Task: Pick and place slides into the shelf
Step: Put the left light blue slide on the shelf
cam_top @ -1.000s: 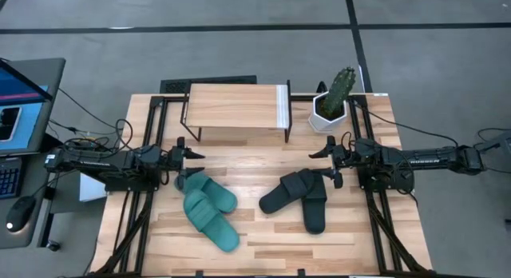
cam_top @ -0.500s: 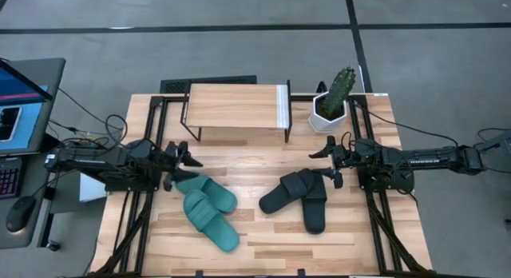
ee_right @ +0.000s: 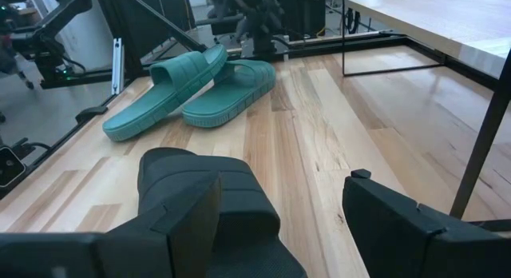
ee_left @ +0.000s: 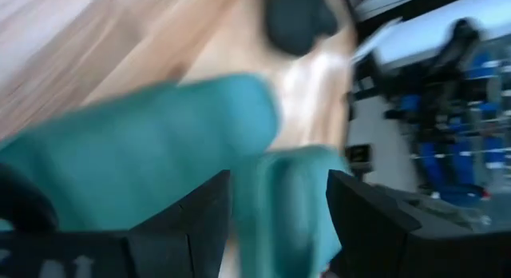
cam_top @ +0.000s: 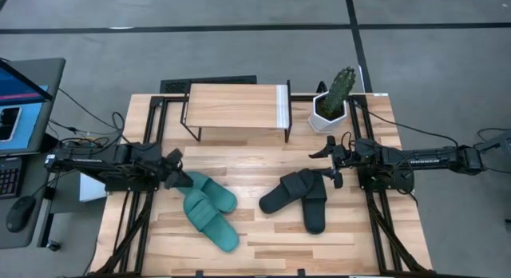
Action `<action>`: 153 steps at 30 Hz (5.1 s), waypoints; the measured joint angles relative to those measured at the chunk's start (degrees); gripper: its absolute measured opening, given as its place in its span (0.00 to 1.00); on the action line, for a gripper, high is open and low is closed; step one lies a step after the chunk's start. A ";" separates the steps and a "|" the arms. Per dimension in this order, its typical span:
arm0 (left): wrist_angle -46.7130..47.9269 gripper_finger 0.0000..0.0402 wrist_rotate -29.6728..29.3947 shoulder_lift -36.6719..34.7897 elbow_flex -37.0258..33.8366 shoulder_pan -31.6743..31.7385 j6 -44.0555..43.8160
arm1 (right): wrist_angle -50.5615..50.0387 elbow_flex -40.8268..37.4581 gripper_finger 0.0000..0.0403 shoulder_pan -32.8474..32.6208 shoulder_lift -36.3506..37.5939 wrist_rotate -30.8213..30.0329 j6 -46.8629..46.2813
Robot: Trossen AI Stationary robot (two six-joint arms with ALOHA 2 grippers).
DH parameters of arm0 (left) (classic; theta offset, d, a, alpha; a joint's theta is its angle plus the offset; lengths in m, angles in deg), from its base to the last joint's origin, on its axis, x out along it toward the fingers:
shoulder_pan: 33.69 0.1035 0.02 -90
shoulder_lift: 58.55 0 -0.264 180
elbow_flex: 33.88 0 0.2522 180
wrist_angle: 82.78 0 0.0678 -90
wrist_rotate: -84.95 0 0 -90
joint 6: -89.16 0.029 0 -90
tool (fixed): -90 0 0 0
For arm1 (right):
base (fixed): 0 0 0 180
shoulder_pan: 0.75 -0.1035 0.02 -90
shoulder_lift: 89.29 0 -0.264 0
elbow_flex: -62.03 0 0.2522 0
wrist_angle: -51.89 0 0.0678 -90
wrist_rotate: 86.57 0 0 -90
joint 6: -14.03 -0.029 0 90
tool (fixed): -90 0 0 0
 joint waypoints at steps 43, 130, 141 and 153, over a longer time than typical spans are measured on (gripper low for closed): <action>9.76 0.48 5.51 0.07 -0.22 -0.01 3.33 | -0.02 -0.02 0.62 -0.01 -0.01 0.01 -0.02; -12.06 0.07 -6.43 18.05 0.55 -19.65 1.40 | -0.01 0.00 0.62 0.00 0.01 0.00 -0.02; 2.46 0.06 -8.16 18.08 13.75 -19.67 11.30 | -0.01 0.00 0.62 0.01 0.01 -0.01 0.00; 31.32 0.06 -13.80 24.47 42.62 -14.35 32.14 | 0.00 0.00 0.62 -0.01 0.01 0.00 -0.01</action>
